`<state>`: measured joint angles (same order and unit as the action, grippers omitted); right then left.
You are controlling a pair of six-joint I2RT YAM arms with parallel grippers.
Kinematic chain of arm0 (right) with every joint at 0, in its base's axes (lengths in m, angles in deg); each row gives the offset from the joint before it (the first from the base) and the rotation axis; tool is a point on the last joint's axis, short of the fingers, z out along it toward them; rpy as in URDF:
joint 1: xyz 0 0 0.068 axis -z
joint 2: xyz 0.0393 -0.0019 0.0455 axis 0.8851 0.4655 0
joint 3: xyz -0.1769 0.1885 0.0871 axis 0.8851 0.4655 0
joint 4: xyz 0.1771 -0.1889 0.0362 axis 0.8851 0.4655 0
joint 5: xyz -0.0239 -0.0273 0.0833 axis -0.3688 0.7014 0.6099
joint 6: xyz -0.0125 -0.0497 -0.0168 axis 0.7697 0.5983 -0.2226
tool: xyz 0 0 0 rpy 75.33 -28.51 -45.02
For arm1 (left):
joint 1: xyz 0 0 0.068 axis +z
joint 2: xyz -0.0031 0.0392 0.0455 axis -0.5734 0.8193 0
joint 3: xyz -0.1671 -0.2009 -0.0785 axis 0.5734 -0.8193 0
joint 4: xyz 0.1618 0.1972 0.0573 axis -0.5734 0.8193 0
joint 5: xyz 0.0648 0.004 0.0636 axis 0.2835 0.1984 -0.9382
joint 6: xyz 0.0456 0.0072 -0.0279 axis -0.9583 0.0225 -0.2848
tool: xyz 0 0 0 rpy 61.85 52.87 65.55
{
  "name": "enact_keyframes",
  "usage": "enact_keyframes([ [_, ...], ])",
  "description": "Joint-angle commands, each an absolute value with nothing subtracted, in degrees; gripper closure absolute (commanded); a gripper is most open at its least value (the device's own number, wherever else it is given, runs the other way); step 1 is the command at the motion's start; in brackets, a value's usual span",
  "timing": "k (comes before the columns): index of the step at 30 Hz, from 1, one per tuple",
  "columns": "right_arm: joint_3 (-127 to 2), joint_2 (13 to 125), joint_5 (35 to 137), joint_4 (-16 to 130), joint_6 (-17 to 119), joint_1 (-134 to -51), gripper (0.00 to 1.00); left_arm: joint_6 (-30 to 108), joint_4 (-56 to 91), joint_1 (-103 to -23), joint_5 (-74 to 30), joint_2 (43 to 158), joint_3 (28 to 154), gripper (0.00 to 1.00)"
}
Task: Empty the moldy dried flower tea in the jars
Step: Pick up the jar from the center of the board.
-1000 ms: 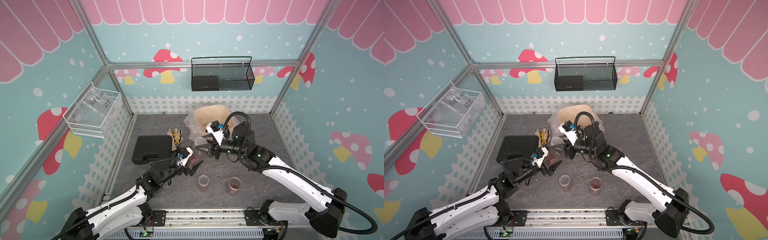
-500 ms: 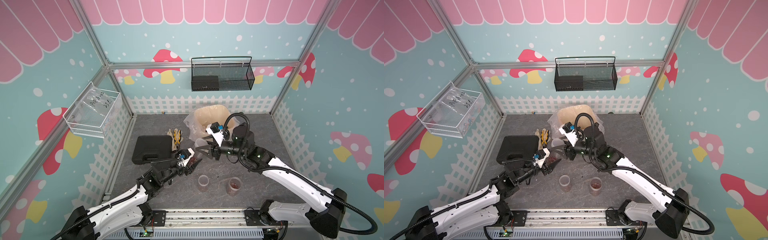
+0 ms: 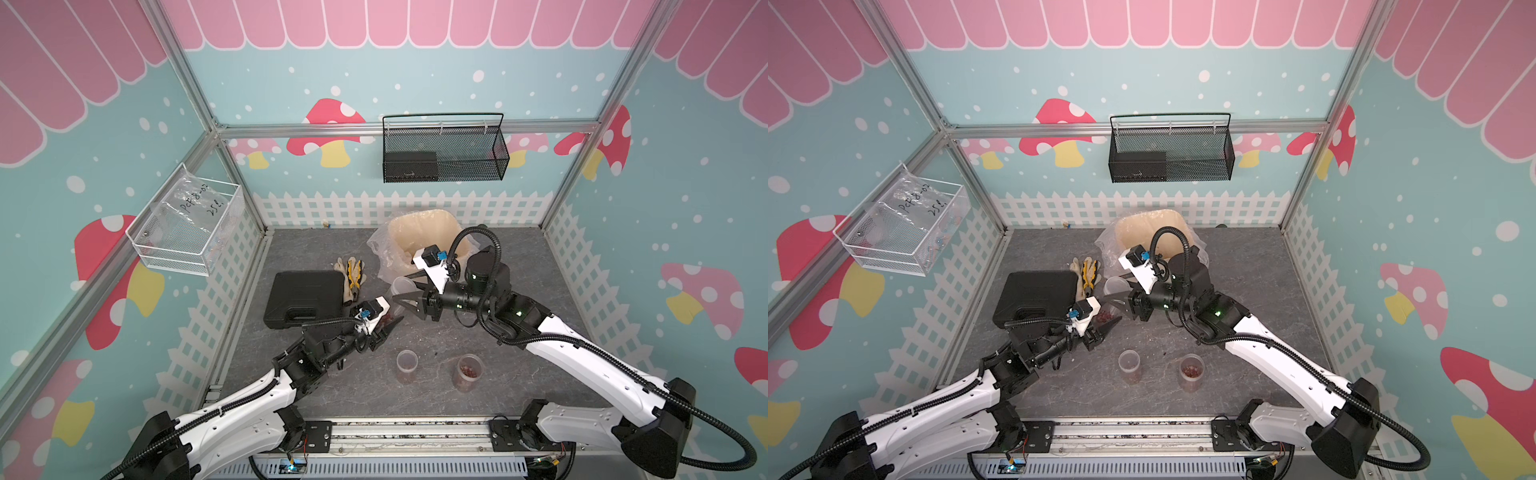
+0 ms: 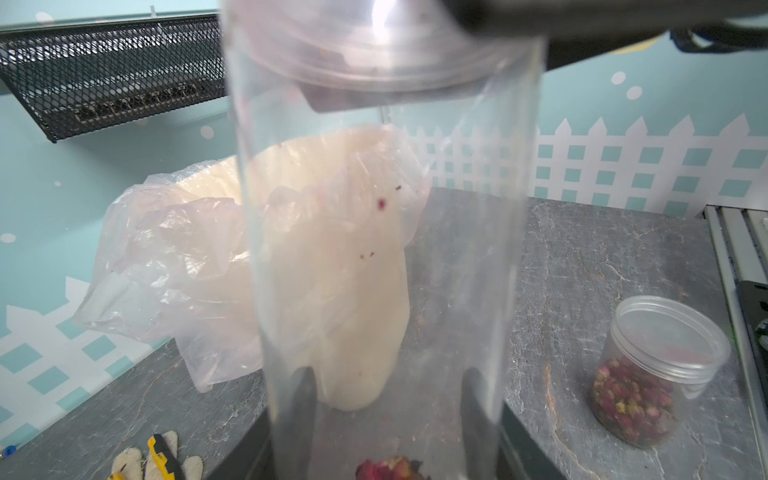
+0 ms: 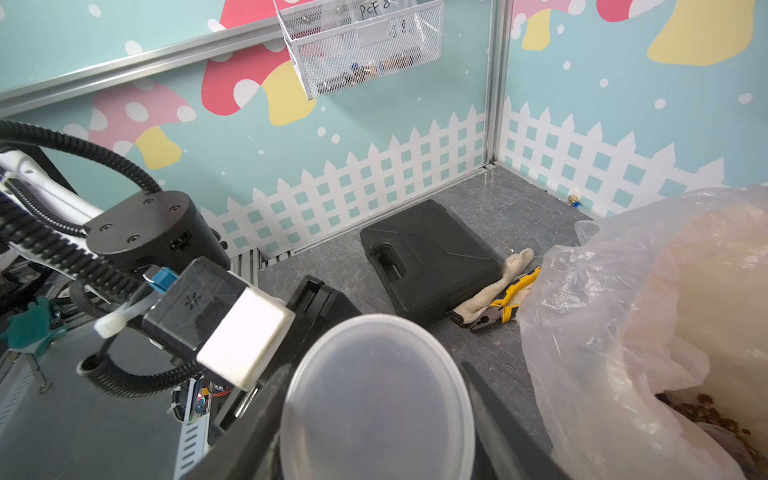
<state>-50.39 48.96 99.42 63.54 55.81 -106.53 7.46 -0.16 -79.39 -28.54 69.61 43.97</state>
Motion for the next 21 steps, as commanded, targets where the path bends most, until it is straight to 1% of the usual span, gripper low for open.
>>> enact_keyframes([
  [1, -51.64, 45.99, 96.04, 66.69, 58.88, -106.38, 0.16, 2.44, 2.11, -79.64, -30.2, 68.85, 44.29, 0.55],
  [3, -52.28, 44.97, 91.79, 69.66, 59.17, -106.38, 0.1, 0.7, 3.2, -79.64, -31.52, 68.71, 44.38, 0.55],
  [6, -53.16, 43.33, 89.14, 73.11, 61.67, -106.38, 0.01, -3.44, 4.02, -79.64, -32.72, 69.0, 44.47, 0.56],
  [10, -57.28, 43.78, 88.28, 79.18, 61.19, -106.34, 0.01, -7.94, 4.66, -79.7, -35.01, 69.01, 44.53, 0.58],
  [15, -66.09, 50.3, 92.41, 92.03, 60.0, -106.29, 0.0, -13.68, 4.2, -80.93, -39.24, 68.07, 43.69, 0.6],
  [18, -67.62, 52.97, 93.22, 95.84, 59.32, -106.29, 0.0, -15.88, 3.58, -81.44, -40.91, 67.47, 43.05, 0.61],
  [21, -67.75, 54.57, 95.0, 96.5, 58.36, -106.29, 0.01, -17.25, 3.35, -81.83, -42.46, 67.21, 42.63, 0.62],
])
